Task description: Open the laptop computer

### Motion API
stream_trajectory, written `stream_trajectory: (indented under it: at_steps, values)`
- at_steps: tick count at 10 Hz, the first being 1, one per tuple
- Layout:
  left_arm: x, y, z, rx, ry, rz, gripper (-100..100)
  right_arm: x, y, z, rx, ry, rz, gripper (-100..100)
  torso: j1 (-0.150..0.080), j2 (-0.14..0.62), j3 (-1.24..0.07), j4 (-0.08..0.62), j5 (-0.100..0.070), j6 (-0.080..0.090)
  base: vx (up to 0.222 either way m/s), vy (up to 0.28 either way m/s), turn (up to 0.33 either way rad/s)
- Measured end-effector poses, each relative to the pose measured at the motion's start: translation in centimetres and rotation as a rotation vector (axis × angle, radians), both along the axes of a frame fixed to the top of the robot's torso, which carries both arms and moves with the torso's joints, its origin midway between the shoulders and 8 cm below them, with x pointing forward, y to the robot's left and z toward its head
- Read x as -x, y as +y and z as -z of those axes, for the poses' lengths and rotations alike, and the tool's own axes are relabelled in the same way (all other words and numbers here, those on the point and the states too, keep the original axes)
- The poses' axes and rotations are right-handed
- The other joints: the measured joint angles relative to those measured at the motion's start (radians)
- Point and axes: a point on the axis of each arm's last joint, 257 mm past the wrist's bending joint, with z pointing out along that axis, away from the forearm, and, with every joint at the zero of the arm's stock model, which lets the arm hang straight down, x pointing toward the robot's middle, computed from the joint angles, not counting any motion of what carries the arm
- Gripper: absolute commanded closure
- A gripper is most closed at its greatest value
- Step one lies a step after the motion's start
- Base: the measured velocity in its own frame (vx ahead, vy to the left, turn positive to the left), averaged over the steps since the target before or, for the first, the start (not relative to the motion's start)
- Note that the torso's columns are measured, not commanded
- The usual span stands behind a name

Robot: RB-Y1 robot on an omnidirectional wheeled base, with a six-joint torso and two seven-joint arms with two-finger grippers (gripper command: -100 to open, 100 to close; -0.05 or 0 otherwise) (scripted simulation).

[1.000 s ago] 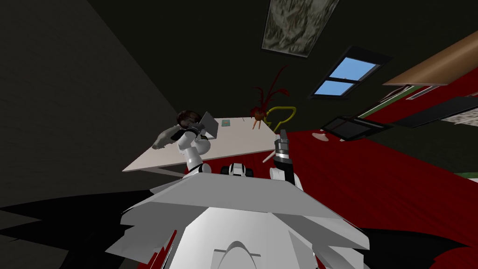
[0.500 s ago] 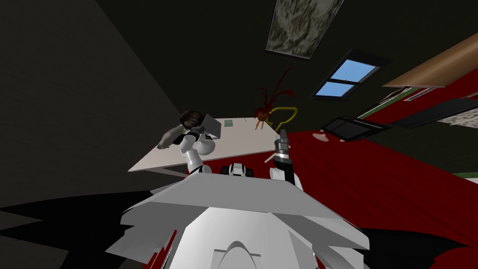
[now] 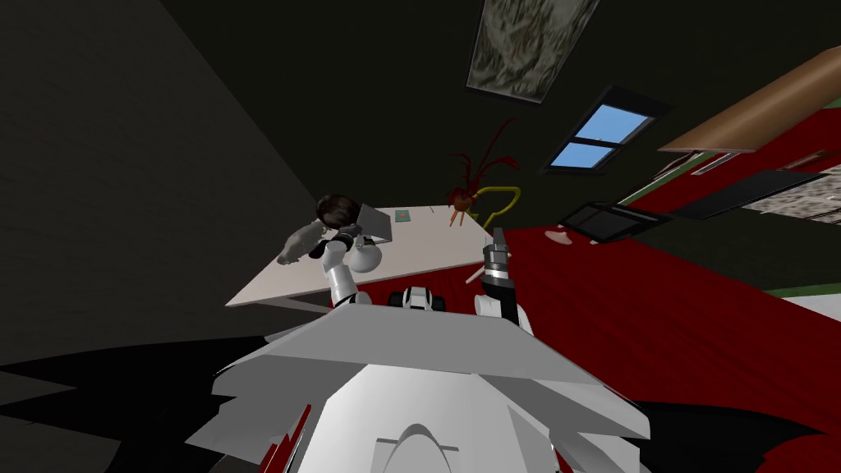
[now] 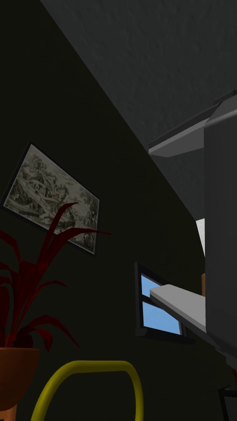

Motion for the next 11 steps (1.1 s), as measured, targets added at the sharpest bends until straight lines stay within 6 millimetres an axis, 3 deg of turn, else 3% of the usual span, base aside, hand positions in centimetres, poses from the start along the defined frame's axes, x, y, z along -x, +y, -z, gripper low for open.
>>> stream_trajectory:
  at_steps: [2, 3, 8, 11]
  values:
    - [0.1, -0.1, 0.8, 0.041, -0.017, -0.005, 100, 0.0, 0.0, 0.0, 0.0, 0.0, 0.0, 0, -0.001, 0.001, 0.001, 0.0, 0.0, -0.001, -0.042, 0.076, -0.094]
    - [0.1, 0.0, 1.7, 0.071, -0.023, -0.012, -100, 0.0, 0.0, 0.0, 0.0, 0.0, 0.0, 0, 0.001, 0.003, 0.002, 0.001, 0.0, -0.002, -0.089, 0.057, -0.311]
    - [0.9, 7.8, 0.4, 0.05, -0.009, -0.154, -100, 0.0, 0.0, 0.0, 0.0, 0.0, 0.0, 0, 0.0, 0.002, 0.001, 0.0, 0.0, -0.002, -0.134, 0.01, -0.28]
    - [1.4, 11.1, -0.4, 0.044, -0.007, -0.217, -100, 0.0, 0.0, 0.0, 0.0, 0.0, 0.0, 0, 0.0, 0.001, 0.0, 0.0, 0.0, -0.003, -0.107, 0.002, -0.229]
